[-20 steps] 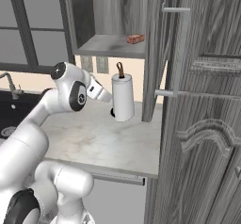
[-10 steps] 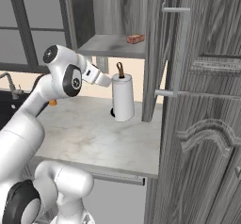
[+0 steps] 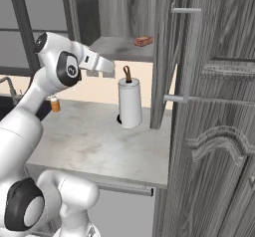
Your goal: Locate and retrieve the bar soap and soap dispenser from the cabinet. Place them next to the sink.
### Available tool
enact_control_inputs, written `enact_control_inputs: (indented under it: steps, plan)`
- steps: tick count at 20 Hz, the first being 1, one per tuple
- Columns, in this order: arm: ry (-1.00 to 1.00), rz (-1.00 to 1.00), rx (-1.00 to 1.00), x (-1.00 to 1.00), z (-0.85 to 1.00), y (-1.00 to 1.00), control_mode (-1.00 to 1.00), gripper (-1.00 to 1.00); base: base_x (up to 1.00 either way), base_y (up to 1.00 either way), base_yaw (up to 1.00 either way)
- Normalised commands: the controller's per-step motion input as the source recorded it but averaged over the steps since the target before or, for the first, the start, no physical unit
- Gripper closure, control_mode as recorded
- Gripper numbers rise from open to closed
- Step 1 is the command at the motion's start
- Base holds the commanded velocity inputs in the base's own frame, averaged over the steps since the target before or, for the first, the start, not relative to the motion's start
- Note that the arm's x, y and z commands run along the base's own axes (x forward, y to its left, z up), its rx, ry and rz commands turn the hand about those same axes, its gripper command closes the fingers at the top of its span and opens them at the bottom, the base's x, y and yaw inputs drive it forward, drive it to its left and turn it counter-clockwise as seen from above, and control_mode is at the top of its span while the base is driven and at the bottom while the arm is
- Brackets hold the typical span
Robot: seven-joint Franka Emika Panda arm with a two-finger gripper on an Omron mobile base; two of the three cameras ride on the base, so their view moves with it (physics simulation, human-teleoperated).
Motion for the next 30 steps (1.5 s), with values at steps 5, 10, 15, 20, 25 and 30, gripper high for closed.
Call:
enact_control_inputs:
  steps: [5,10,15,20,25,30]
  plan:
    - [0.00,0.01,-0.04,0.17,0.20,-0.01,-1.00,-1.00,0.00,0.00,0.00]
    - [0.05,0.00,0.01,0.21,0.02,-0.02,-1.00,-1.00,0.00,0.00,0.00]
    - [-0.02,-0.01,0.05,0.34,0.03,-0.03,-1.00,-1.00,0.00,0.00,0.00]
    - [-0.03,0.00,0.05,0.44,0.07,-0.08,-1.00,-1.00,0.00,0.00,0.00]
    - [-0.04,-0.01,0.04,0.39,0.08,-0.10,-1.00,-1.00,0.00,0.00,0.00]
    - [-0.01,0.00,0.00,0.29,0.16,-0.02,-1.00,-1.00,0.00,0.00,0.00]
